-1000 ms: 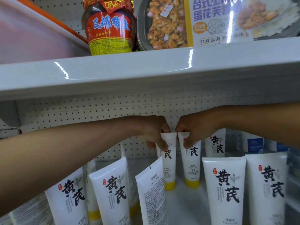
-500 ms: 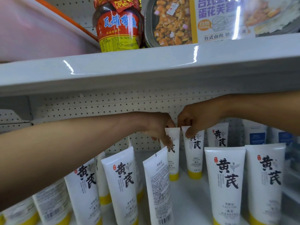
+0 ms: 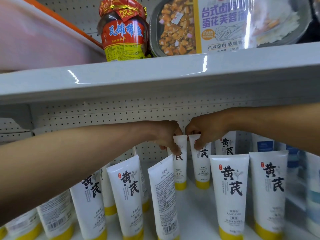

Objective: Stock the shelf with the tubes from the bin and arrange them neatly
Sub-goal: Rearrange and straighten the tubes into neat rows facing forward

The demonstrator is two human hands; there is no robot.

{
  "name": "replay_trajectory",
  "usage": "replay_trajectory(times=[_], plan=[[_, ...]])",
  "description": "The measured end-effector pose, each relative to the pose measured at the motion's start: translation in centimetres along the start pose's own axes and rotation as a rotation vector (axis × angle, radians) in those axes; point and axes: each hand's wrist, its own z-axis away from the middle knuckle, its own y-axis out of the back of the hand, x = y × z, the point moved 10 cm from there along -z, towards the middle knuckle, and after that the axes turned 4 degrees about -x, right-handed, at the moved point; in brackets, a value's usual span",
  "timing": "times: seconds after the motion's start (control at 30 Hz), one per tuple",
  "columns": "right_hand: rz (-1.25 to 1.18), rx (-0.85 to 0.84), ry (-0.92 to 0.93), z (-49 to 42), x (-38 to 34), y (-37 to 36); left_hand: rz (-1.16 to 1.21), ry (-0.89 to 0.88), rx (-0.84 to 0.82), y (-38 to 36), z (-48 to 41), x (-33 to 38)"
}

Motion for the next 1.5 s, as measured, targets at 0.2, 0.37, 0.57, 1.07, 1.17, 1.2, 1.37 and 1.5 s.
replay_trajectory(times=[0.2, 0.37, 0.57, 1.07, 1.17, 1.2, 1.37, 1.5], plan=[[0.002, 0.100, -0.013, 1.7, -0.3, 2.0, -0.097, -0.007, 0.086, 1.7, 1.9, 1.1], [-0.116, 0.230, 0.051, 4.6, -1.1, 3.8, 0.042, -0.126, 0.271, 5.4, 6.9, 2.5], [-0.179, 0.258, 0.031, 9.1, -2.4, 3.4, 0.049, -0.332, -0.065, 2.9, 13.8, 5.1], [-0.081, -0.018, -0.099, 11.5, -3.3, -3.2, -0.217, -0.321, -0.066, -1.7, 12.3, 6.1], [-0.084, 0.017, -0.091, 11.4, -3.2, -3.2, -0.196, -0.289, -0.039, -2.1, 11.7, 6.6], [-0.078, 0.023, -0.085, 11.4, -3.2, -3.1, -0.186, -0.283, -0.015, -2.0, 11.5, 6.8], [-0.076, 0.031, -0.050, 11.4, -3.2, -3.1, -0.109, -0.224, 0.030, -2.0, 10.6, 6.6], [-0.093, 0.023, -0.031, 11.2, -3.1, -3.2, -0.033, -0.199, 0.047, -2.0, 10.1, 6.6]])
